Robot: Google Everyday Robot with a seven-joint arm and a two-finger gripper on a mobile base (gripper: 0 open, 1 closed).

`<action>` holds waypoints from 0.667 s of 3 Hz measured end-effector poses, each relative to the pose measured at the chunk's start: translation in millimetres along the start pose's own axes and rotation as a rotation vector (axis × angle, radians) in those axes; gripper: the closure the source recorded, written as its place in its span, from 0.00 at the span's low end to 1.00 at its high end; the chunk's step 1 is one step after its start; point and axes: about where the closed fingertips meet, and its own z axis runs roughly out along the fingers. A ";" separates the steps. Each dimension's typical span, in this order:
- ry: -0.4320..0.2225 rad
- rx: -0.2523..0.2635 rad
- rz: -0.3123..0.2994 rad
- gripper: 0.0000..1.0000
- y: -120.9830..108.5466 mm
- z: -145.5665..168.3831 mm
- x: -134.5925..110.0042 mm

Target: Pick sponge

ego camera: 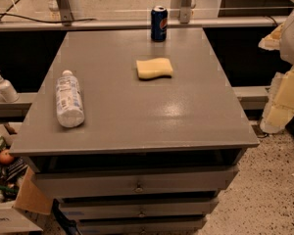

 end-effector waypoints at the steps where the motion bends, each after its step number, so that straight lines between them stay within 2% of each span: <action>1: -0.011 0.007 -0.001 0.00 -1.7 -0.9 -1.6; 2: -0.078 0.005 0.017 0.00 -19.1 13.9 -8.3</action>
Offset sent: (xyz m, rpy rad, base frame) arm 0.0584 0.0085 -0.0228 0.1877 -0.0284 0.0003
